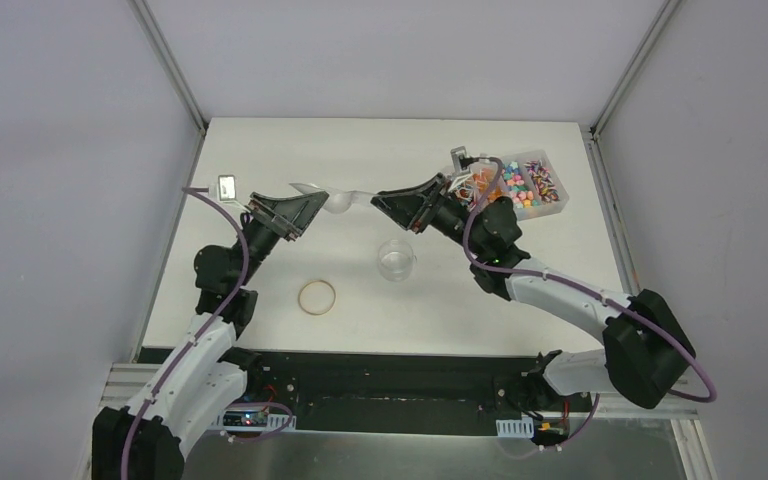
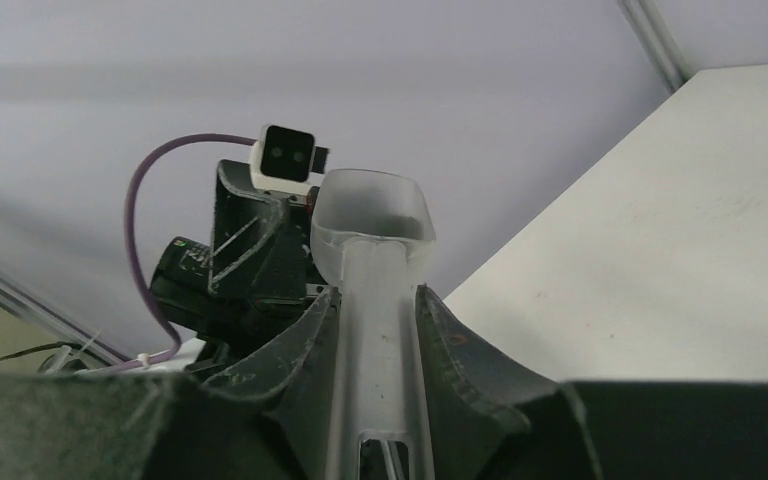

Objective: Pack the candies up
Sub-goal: Pick up the spatula from the center of the board.

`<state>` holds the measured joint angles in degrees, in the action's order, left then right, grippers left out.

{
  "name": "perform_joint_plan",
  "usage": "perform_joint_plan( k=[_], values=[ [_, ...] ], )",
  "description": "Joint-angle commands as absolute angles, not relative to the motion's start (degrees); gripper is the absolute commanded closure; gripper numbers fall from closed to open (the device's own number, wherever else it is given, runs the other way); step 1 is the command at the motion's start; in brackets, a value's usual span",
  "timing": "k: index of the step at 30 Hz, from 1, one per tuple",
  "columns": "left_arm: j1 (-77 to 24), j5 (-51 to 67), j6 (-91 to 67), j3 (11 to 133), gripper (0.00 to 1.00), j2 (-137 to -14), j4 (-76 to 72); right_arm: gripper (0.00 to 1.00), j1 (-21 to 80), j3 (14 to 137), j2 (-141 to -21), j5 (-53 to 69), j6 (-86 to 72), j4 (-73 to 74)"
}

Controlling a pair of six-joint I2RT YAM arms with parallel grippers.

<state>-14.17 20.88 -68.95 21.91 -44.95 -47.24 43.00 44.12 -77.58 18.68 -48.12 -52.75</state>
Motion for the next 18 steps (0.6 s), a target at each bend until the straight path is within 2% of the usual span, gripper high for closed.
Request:
perform_joint_plan(
  k=[1,2,5,10,12,18],
  values=[
    [-13.97,19.49,-57.97,28.07,0.12,-39.82,-32.09,1.0,39.32,43.09,-68.89,17.97,-40.64,-51.41],
    [-13.97,19.25,-55.94,29.14,0.07,-39.0,-28.48,1.0,37.91,42.36,-66.86,17.54,-39.97,-50.38],
    [-13.97,18.25,-50.48,31.99,0.01,-37.46,-19.17,1.0,33.28,41.15,-60.88,16.64,-34.49,-44.46],
    [-13.95,19.88,-41.99,36.19,0.01,-38.68,-10.1,1.0,31.03,43.63,-52.45,9.13,-21.81,-26.67],
    [-13.97,21.87,-37.2,40.41,0.01,-40.84,-4.38,1.0,30.78,45.72,-50.71,4.48,-11.15,-19.59],
    [-13.97,20.36,-21.53,50.58,0.01,-48.25,11.48,1.0,30.46,51.99,-51.48,-9.57,3.15,-4.95]
  ],
)
